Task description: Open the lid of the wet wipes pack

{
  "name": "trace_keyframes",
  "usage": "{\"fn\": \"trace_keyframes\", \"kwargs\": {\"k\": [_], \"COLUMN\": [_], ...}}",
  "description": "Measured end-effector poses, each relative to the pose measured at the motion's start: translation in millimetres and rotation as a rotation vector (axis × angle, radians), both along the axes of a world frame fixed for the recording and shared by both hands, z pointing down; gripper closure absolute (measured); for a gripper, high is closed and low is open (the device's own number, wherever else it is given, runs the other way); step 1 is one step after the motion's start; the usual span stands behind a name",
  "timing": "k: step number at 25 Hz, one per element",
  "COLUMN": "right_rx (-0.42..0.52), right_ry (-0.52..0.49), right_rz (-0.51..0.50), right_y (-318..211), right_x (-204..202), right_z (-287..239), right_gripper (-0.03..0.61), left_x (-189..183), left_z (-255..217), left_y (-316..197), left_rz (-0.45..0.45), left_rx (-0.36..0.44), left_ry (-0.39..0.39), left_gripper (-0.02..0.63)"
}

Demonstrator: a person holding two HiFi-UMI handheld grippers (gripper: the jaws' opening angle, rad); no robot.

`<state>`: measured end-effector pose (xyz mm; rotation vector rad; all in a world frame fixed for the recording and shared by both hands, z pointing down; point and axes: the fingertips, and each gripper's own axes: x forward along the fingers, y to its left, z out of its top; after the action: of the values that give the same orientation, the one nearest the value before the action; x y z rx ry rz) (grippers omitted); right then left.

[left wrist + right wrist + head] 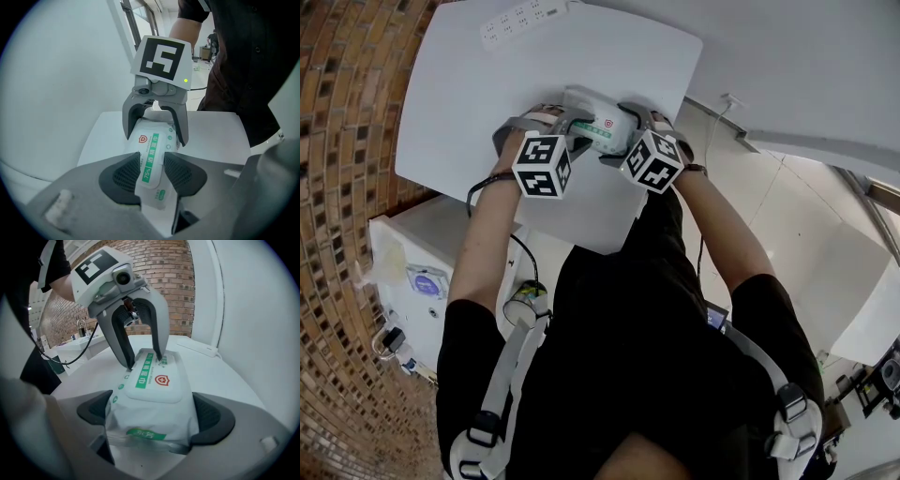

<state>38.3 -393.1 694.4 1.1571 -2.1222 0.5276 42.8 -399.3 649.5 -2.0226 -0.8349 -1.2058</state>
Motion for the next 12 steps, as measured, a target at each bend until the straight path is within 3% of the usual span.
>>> {"fn": "trace_keyframes", "kwargs": {"k": [12], "right_rx": [-0.003], "right_ry": [-0.001], "right_rz": [-0.002], "right_y": [-1.6], "right_x": [-0.5], "right_z": [0.7], "right_gripper": [0.057], "left_x": [-2.5], "left_z": [-1.5], "left_y": [-2.5], "left_rz": [-0.082], "left_rx": [-0.085], "left_ry": [-0.032], "left_gripper": [0.465]}}
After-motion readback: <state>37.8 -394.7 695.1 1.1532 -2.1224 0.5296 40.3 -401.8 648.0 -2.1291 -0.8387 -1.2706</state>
